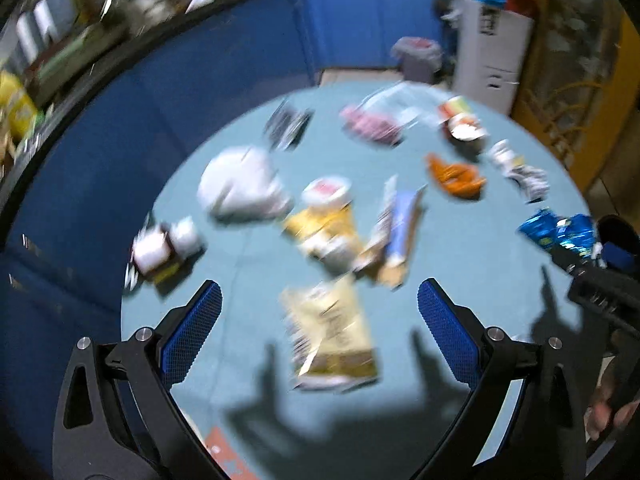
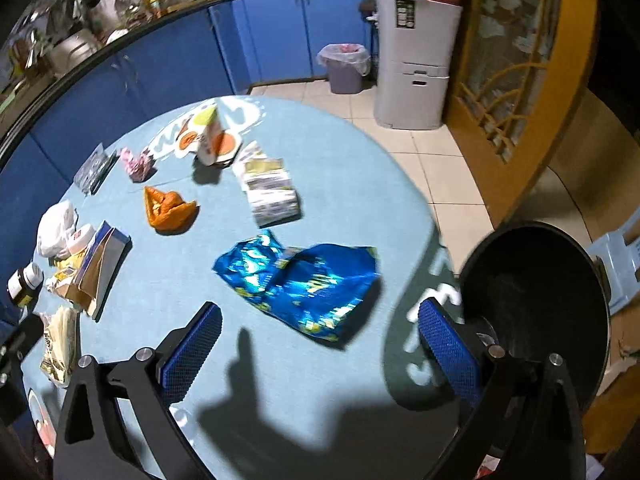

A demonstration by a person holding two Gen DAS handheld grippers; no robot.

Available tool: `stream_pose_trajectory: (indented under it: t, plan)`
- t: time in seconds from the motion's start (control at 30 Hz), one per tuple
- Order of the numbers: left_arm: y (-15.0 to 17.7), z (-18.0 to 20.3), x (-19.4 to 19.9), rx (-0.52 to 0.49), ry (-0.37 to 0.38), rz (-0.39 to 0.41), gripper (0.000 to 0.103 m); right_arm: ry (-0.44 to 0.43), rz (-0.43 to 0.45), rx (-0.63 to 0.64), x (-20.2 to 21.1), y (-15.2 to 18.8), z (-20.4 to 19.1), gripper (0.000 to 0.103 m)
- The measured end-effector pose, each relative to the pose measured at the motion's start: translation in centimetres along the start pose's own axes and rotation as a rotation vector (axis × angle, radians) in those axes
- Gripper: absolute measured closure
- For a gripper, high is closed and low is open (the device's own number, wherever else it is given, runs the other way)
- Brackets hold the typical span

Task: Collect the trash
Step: 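Grasp the blue foil snack bag with the right tool while the left tool grasps the cream snack bag, then carry both held snack bags over the black trash bin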

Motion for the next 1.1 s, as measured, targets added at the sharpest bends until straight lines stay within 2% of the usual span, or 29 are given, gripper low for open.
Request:
stream_pose_trajectory:
  t: [0.13, 0.23, 0.3, 0.37, 0.4, 0.43, 0.47, 0.5, 0.57, 0.67, 0.83, 1.1]
  plan:
    - [1.5, -1.1, -1.6, 0.028, 0.007, -0.082, 0.006, -0.005, -0.014, 0.019, -0.8, 0.2, -1.0, 0.007]
    - [1.9, -0.7, -2.5, 0.019, 0.009, -0.104, 0.007, -0.011, -0.023, 0.028, -1.1, 0.1, -1.4, 0.007]
    - [2.0, -0.5, -3.0, 0.023, 0.023, -0.119, 0.013, -0.008, -0.02, 0.035, -1.2, 0.2, -1.7, 0.007]
    - [2.2, -0.2, -3.7, 0.023, 0.033, -0.149, 0.029, -0.015, -0.017, 0.036, -1.3, 0.2, -1.8, 0.008]
    - [2.5, 0.0, -4.1, 0.026, 0.04, -0.166, 0.033, -0.019, -0.008, 0.031, -1.2, 0.3, -1.8, 0.011]
    - [2.5, 0.0, -4.3, 0.037, 0.05, -0.165, 0.035, -0.022, 0.003, 0.027, -1.1, 0.3, -1.8, 0.02]
    - [2.5, 0.0, -4.1, 0.038, 0.048, -0.152, 0.045, -0.025, 0.007, 0.025, -1.2, 0.3, -1.8, 0.039]
    - [2.4, 0.1, -4.0, 0.03, 0.044, -0.142, 0.049, -0.017, 0.008, 0.029, -1.2, 0.2, -1.8, 0.044]
    - [2.4, 0.4, -3.8, 0.017, 0.042, -0.132, 0.056, -0.024, 0.025, 0.036, -1.0, 0.0, -1.8, 0.079]
    - [2.3, 0.3, -3.7, 0.022, 0.035, -0.124, 0.064, -0.052, 0.04, 0.012, -0.6, -0.3, -1.4, 0.079]
    - [1.7, 0.5, -3.1, 0.016, 0.021, -0.096, 0.072, -0.054, 0.075, 0.009, 0.7, -0.3, -0.9, 0.081]
    - [0.6, 1.2, -1.2, 0.002, 0.026, -0.037, 0.075, -0.05, 0.106, -0.009, 2.7, -0.3, 0.2, 0.081]
Point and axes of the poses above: each gripper's, at about its wrist camera, not at the fingertips, and x roughly against the way its jaws point, z to its right, y to its underside, the point moved 2 cm from there along -x, roughly the way its jaws point, and after that the axes turned 13 degrees about z, right-handed, at the moved point
